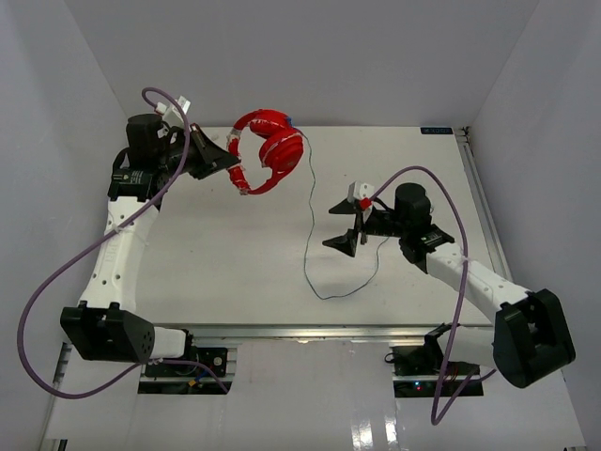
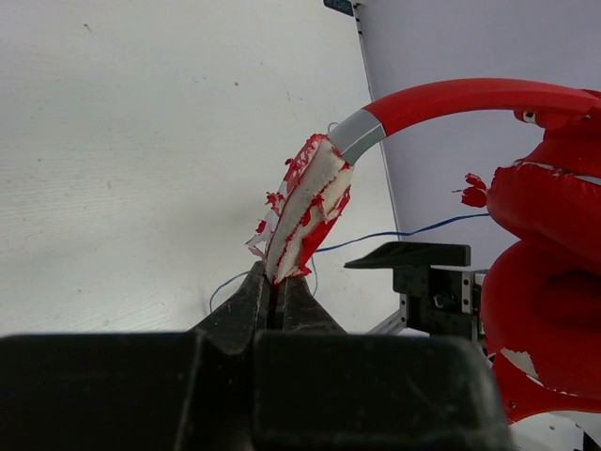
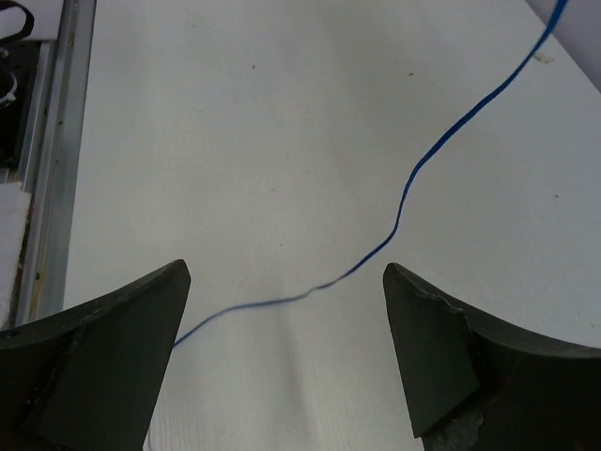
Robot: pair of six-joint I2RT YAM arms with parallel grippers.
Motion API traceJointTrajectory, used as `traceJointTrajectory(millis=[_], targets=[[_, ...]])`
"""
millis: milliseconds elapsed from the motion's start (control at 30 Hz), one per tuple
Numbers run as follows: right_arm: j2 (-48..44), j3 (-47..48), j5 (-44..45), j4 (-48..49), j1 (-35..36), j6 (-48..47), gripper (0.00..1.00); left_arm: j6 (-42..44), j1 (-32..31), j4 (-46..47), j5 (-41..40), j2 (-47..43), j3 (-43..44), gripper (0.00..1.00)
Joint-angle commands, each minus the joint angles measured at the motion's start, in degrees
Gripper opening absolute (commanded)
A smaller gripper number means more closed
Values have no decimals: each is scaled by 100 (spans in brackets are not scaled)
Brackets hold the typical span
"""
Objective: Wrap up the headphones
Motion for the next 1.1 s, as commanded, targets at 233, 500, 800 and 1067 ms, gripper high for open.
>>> traceJointTrajectory(millis=[233,500,800,1067], targets=[[1719,17,1218,3619,570,2000,90,-1308,-180,926,581,-558,148,0],[2584,-221,1168,5254,583,2481,93,-1895,-203,1305,486,-814,338,0],[1732,957,-1857,-989,314,-2226,89,-1597,-201,1148,97,-847,310,0],[587,346,913,-206,260,-1414,80,-1298,-206,1023,-164,-883,222,0]])
